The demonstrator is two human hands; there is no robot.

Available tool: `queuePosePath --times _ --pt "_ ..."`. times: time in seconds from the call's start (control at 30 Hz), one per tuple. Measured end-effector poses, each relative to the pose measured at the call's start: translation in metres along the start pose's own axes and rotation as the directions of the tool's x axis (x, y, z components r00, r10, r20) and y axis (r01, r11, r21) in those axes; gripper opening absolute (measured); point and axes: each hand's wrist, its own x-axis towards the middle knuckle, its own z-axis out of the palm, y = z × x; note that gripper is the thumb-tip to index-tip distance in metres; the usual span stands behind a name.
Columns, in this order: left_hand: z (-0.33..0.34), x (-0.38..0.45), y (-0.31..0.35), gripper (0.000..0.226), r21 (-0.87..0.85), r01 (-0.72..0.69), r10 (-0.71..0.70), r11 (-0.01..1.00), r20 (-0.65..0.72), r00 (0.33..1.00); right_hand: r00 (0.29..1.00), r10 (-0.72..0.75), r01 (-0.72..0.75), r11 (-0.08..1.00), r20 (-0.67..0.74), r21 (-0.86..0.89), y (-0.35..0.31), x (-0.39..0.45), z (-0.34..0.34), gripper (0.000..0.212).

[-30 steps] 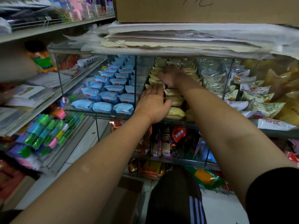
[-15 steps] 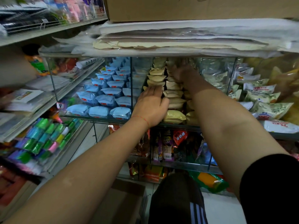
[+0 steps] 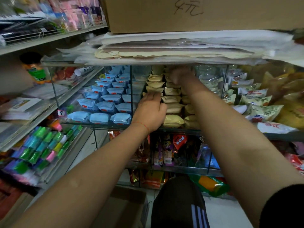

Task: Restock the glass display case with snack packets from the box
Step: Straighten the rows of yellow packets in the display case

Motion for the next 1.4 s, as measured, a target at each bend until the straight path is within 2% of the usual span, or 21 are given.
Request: queuePosePath --times 0.1,0.17,0.23,0.33,0.47,0.6,0.8,0.93,1.0,1.13,1.2,1.4 --pt "0.001 -0.009 0.003 0.047 0.033 -0.118 0.122 0.992 -0.118 0.986 0.989 -0.118 0.126 0.987 -0.088 0.097 -0.004 -0.035 -0.007 0.035" --pt "0.001 -0.017 0.004 0.039 0.059 -0.149 0.155 0.987 -0.125 0.980 0.984 -0.159 0.165 0.983 -0.078 0.078 0.002 -0.058 -0.003 0.029" --pt "0.002 -0.024 0.004 0.034 0.080 -0.142 0.150 0.987 -0.099 0.984 0.985 -0.173 0.174 0.983 -0.022 0.061 0.008 -0.078 0.001 0.027" --pt "0.002 -0.031 0.008 0.041 0.125 -0.133 0.139 0.983 -0.038 0.990 0.965 -0.261 0.261 0.963 -0.006 0.071 0.013 -0.086 0.008 0.028" --pt "-0.002 -0.034 0.009 0.045 0.185 -0.155 0.145 0.970 0.070 0.987 0.949 -0.312 0.305 0.943 0.033 0.134 0.014 -0.086 0.009 0.034" --pt "-0.005 -0.034 0.011 0.047 0.253 -0.173 0.149 0.952 0.111 0.983 0.931 -0.357 0.341 0.925 0.077 0.169 0.017 -0.082 0.006 0.033" --pt "-0.009 -0.029 0.013 0.047 0.283 -0.174 0.143 0.943 0.125 0.982 0.951 -0.308 0.306 0.951 0.041 0.039 0.015 -0.076 0.011 0.033" --pt "-0.012 -0.028 0.011 0.046 0.260 -0.173 0.140 0.950 0.139 0.980 0.948 -0.287 0.298 0.953 0.141 -0.062 0.009 -0.074 0.002 0.042" --pt "-0.013 -0.028 0.009 0.045 0.220 -0.170 0.145 0.961 0.125 0.982 0.951 -0.273 0.282 0.959 0.145 -0.043 0.009 -0.073 -0.004 0.044" --pt "-0.010 -0.012 0.010 0.054 0.123 -0.109 0.097 0.986 0.099 0.990 0.986 -0.128 0.136 0.988 -0.111 0.073 0.019 -0.062 -0.013 0.039" --pt "-0.007 -0.001 0.011 0.059 0.122 -0.055 0.039 0.991 0.129 0.991 0.985 -0.059 0.071 0.995 -0.164 0.068 0.022 -0.054 -0.011 0.034" --pt "-0.005 0.021 0.012 0.052 0.178 -0.032 -0.004 0.984 0.199 0.980 0.997 -0.062 0.062 0.998 -0.047 0.017 0.010 -0.024 0.004 0.031"
